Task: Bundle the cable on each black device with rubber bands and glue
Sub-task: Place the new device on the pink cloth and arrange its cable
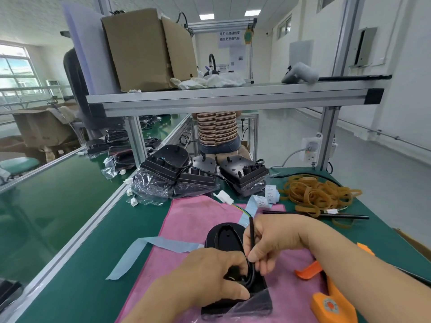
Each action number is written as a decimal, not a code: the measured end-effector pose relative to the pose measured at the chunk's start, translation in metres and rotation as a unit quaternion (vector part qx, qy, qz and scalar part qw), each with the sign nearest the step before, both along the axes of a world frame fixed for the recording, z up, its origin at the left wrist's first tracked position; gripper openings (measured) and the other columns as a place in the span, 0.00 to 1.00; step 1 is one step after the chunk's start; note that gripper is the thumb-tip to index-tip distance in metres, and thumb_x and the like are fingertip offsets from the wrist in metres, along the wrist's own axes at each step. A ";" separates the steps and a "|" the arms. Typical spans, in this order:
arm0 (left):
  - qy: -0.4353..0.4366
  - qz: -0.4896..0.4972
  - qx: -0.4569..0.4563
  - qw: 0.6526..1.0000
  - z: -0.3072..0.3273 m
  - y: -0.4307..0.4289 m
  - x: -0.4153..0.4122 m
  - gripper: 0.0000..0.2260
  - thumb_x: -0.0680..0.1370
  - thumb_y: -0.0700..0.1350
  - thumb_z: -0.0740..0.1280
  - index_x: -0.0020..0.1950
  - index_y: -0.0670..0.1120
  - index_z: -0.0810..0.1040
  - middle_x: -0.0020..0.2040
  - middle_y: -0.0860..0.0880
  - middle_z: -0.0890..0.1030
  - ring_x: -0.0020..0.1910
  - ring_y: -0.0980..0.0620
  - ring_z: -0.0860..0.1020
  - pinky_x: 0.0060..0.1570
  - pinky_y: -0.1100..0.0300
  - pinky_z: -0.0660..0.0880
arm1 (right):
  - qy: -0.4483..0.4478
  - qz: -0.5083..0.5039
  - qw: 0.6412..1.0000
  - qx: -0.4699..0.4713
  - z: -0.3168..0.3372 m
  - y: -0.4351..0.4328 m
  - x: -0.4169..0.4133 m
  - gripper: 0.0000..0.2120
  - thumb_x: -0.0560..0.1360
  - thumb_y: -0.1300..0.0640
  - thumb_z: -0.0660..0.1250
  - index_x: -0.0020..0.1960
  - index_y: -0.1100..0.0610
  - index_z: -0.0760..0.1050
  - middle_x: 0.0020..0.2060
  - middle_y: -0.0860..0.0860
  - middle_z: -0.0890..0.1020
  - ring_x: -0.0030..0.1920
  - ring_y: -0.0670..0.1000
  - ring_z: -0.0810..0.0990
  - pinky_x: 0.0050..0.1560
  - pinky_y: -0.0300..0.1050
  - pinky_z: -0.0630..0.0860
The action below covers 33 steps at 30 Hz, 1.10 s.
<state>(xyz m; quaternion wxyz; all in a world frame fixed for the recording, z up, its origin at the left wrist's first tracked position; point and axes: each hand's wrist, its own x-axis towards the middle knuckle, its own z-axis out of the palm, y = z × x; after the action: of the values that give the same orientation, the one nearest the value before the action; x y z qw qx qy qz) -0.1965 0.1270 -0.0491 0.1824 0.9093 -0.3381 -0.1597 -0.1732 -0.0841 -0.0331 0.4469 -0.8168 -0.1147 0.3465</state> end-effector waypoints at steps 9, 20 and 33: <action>0.004 -0.005 -0.008 1.000 -0.002 0.004 0.003 0.13 0.71 0.59 0.73 0.51 0.59 0.74 0.36 0.57 0.70 0.37 0.59 0.68 0.36 0.62 0.64 | -0.051 -0.100 0.992 0.054 -0.020 0.011 -0.010 0.05 0.75 0.70 0.69 0.45 0.61 0.77 0.36 0.61 0.82 0.32 0.50 0.83 0.36 0.40 0.81; 0.013 0.008 -0.044 0.999 -0.003 0.007 0.003 0.16 0.68 0.58 0.75 0.46 0.56 0.70 0.31 0.58 0.70 0.32 0.60 0.67 0.33 0.63 0.62 | -0.093 -0.187 0.969 -0.130 -0.026 0.008 0.008 0.20 0.64 0.55 0.81 0.47 0.55 0.73 0.37 0.52 0.81 0.28 0.45 0.77 0.26 0.36 0.71; 0.030 -0.010 -0.053 0.998 -0.001 0.006 0.009 0.17 0.68 0.56 0.76 0.46 0.52 0.72 0.28 0.60 0.70 0.29 0.60 0.67 0.29 0.67 0.61 | -0.253 -0.309 0.898 -0.182 -0.039 0.035 0.029 0.13 0.70 0.53 0.75 0.31 0.52 0.73 0.35 0.50 0.82 0.38 0.50 0.79 0.44 0.43 0.77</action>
<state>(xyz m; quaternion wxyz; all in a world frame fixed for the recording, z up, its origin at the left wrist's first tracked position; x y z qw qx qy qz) -0.1872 0.1330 -0.0500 0.2388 0.8898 -0.3495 -0.1705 -0.1438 -0.0493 -0.0725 0.3308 -0.9384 0.0991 -0.0128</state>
